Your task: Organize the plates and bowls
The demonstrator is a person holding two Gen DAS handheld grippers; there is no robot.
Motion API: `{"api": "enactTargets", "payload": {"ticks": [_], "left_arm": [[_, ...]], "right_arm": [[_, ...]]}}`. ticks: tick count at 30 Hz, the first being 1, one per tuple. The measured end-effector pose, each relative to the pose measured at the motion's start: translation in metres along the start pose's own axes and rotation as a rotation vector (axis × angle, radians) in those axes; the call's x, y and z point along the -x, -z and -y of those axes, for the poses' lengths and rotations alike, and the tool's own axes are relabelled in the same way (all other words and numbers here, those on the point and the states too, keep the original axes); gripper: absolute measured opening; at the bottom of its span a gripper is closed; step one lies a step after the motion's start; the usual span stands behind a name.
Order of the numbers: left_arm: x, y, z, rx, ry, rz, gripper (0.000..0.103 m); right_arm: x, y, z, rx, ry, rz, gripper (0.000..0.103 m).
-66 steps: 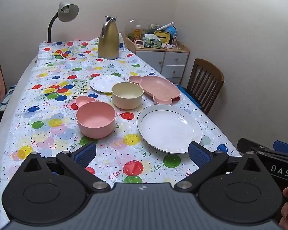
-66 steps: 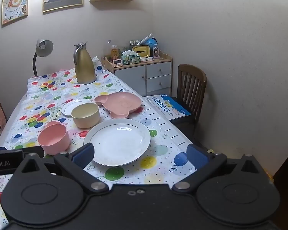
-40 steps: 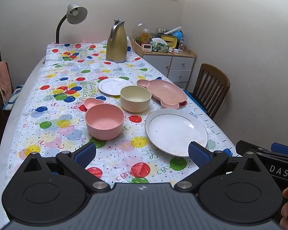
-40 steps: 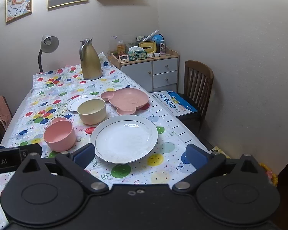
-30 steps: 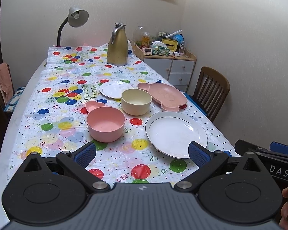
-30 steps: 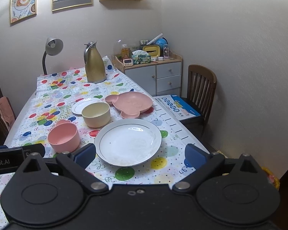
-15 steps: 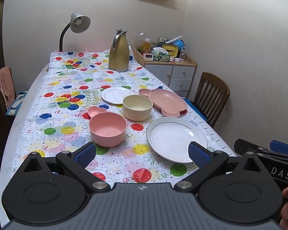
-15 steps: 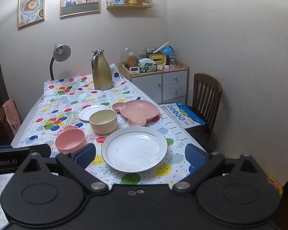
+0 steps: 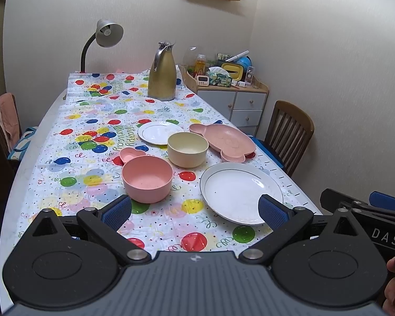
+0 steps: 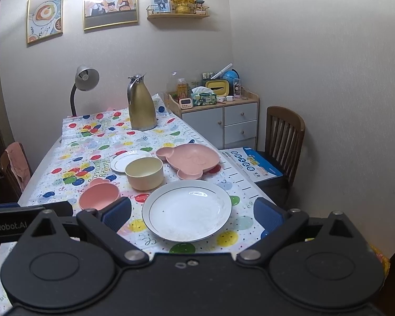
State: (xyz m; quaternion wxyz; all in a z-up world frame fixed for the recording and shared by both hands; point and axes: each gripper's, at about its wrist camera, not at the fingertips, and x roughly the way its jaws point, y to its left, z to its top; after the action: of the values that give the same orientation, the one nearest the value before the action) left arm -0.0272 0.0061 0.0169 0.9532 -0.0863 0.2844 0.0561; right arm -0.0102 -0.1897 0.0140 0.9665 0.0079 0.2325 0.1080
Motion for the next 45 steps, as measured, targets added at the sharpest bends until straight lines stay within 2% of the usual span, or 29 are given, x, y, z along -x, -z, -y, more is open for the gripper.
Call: {"api": "enactTargets", "payload": {"ticks": [14,22,26,34,40,45], "left_arm": [[-0.003,0.0,0.004,-0.001,0.008,-0.011,0.103],[-0.025,-0.008,0.008,0.019,0.002,-0.035,0.103],[-0.047,-0.011,0.01,0.021,0.005,-0.078,0.103],[-0.114,-0.012,0.002,0.095,-0.007,-0.232,0.103],[-0.165,-0.011,0.002,0.134,-0.027,-0.293,0.103],[-0.207,-0.011,0.008,0.142,-0.049,-0.337,0.102]], "right_arm": [[0.0,0.0,-0.001,-0.003,0.001,0.003,0.099],[-0.014,-0.007,0.005,-0.005,-0.003,-0.015,0.099],[-0.03,-0.011,0.011,0.0,-0.005,-0.035,0.099],[-0.094,-0.01,0.035,0.005,-0.004,-0.163,0.093],[-0.156,-0.009,0.058,0.009,0.003,-0.259,0.081],[-0.206,-0.008,0.069,0.059,-0.013,-0.336,0.076]]}}
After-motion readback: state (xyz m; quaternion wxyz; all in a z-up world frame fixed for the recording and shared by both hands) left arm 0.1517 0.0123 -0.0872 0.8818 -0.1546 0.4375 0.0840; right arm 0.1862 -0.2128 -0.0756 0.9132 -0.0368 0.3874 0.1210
